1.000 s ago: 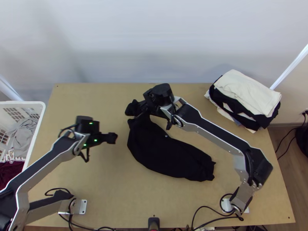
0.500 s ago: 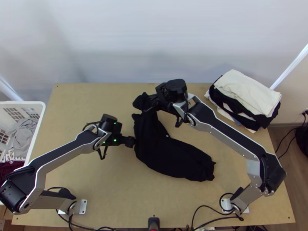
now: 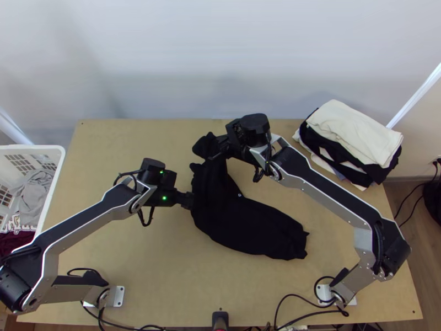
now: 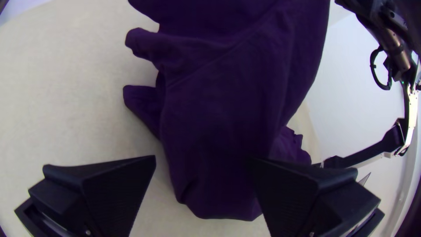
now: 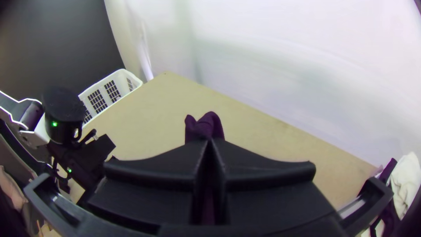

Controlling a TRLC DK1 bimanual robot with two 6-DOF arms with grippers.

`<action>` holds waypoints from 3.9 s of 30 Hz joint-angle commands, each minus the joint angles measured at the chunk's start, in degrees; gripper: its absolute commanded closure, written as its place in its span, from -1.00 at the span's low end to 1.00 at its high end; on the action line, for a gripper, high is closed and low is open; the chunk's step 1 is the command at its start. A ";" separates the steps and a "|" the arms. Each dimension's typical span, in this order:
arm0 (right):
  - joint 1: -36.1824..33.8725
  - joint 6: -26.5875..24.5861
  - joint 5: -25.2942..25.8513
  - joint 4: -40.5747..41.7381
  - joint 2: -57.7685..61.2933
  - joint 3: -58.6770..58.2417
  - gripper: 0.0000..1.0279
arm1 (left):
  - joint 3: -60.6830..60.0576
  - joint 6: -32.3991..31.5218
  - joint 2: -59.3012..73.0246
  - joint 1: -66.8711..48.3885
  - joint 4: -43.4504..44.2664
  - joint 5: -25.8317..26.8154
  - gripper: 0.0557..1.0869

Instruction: Fold the t-shirt

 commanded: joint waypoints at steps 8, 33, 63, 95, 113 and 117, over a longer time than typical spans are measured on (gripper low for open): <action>-1.17 1.23 0.58 1.47 -4.23 -1.74 0.94 | 1.42 -0.73 8.13 -1.62 3.35 -3.22 -0.02; -2.84 -8.79 12.54 6.31 -21.28 0.81 0.94 | 30.60 -0.47 -12.97 13.94 -15.64 -14.12 0.92; -11.11 -7.91 14.82 17.38 -36.66 -28.01 0.94 | 14.16 1.90 -4.97 5.41 -11.77 -17.90 0.92; -27.63 -6.15 14.38 29.69 -33.24 -48.05 0.94 | 40.97 3.13 31.42 -12.17 -6.23 -17.63 -0.92; -26.84 -5.62 13.94 29.95 -32.09 -47.44 0.94 | 29.37 23.96 4.26 4.97 -20.21 -16.23 -0.90; -26.49 -5.54 13.94 29.95 -31.48 -47.26 0.94 | 17.06 32.93 -4.71 8.84 -22.84 -12.45 -0.90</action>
